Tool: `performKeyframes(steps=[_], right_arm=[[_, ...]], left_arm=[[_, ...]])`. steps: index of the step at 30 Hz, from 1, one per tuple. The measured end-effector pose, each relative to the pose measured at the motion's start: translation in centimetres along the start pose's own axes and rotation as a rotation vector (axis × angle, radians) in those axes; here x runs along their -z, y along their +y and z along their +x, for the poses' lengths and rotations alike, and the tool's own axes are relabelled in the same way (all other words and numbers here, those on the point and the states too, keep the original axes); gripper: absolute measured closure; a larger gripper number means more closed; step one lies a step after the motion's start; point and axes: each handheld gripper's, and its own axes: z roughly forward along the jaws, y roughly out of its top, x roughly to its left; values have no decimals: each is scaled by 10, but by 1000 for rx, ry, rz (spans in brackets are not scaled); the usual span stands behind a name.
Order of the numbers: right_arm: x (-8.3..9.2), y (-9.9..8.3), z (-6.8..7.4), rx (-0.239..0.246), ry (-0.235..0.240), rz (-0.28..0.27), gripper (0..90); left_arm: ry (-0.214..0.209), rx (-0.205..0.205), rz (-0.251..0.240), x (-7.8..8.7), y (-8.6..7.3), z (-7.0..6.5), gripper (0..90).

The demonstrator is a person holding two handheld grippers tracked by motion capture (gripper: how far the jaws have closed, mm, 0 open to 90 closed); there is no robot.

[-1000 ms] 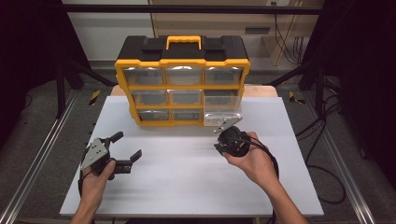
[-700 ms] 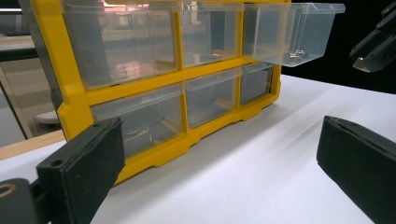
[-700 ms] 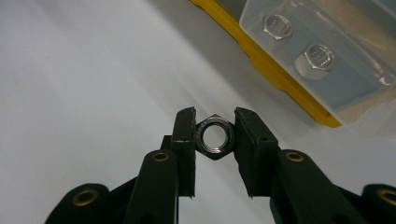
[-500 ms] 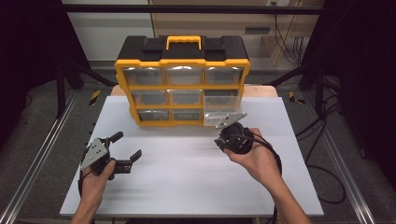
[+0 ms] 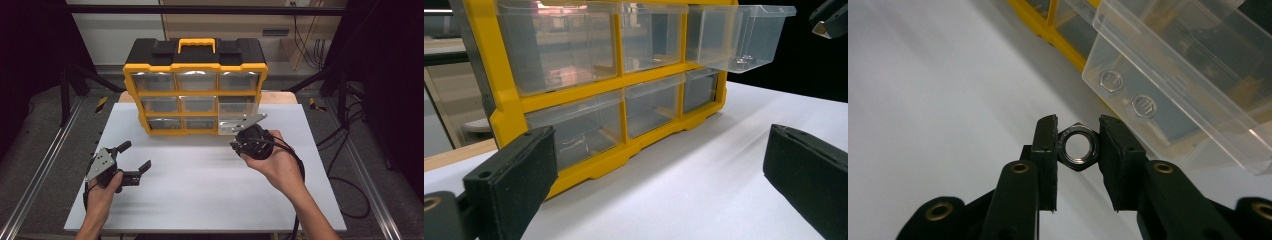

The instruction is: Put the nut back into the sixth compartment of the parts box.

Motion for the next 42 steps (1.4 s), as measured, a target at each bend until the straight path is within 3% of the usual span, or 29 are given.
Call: performKeyframes(steps=[13,26,42], right_arm=[[13,22,1,22,-9,-17,703],[10,39,-7,21,-26,-44,703],[6,50,-15,23,-25,-39,703]], left_arm=[[-3,-3,0,0,0,-1,11],[-2,-3,1,0,0,-1,11],[2,8,-11,1,1,1,11]])
